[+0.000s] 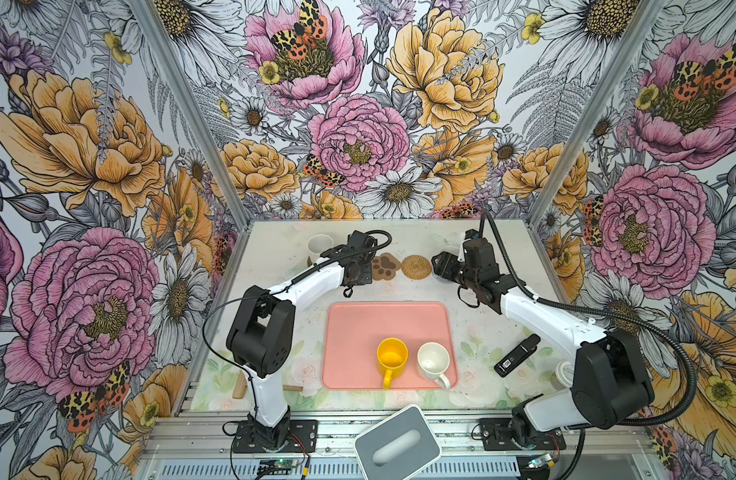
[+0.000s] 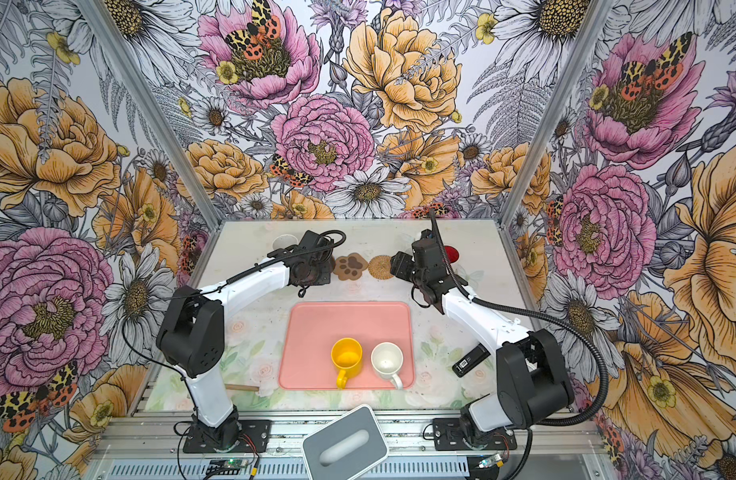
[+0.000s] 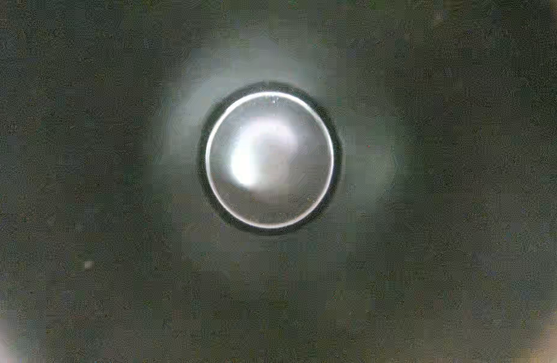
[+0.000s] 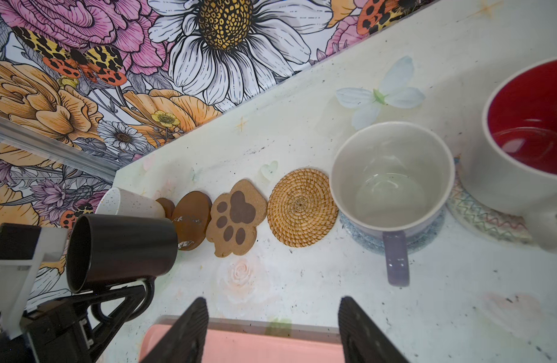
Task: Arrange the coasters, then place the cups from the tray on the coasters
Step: 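Lift the black mug with left gripper and carry it toward the coaster row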
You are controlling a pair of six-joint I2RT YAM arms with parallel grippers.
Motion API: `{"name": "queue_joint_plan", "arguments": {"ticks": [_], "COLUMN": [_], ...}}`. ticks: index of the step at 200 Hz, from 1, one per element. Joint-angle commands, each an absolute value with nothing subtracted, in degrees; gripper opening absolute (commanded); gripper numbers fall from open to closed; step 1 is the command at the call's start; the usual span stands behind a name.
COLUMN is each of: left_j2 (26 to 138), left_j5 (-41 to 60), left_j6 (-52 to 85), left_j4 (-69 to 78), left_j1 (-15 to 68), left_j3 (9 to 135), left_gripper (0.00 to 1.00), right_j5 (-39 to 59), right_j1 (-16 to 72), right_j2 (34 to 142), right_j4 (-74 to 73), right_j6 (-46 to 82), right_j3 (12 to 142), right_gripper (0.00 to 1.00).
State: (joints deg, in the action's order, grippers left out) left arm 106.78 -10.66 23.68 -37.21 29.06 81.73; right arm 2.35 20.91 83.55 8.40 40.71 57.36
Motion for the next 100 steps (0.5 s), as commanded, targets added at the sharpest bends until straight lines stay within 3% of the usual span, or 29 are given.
{"name": "queue_joint_plan", "arguments": {"ticks": [1, 100], "left_j2": [108.4, 113.8], "left_j5": [-10.6, -10.7], "left_j6": [21.5, 20.3], "left_j4": [-33.2, -33.2], "left_j1": [28.1, 25.8], "left_j3": [85.0, 90.0], "left_gripper": [0.0, 0.0], "right_j5": [3.2, 3.2], "right_j1": [20.6, 20.1], "right_j2": [82.2, 82.4], "right_j4": [7.6, 7.6], "right_j6": [40.6, 40.6], "right_j3": [57.2, 57.2], "right_gripper": [0.68, 0.68]}}
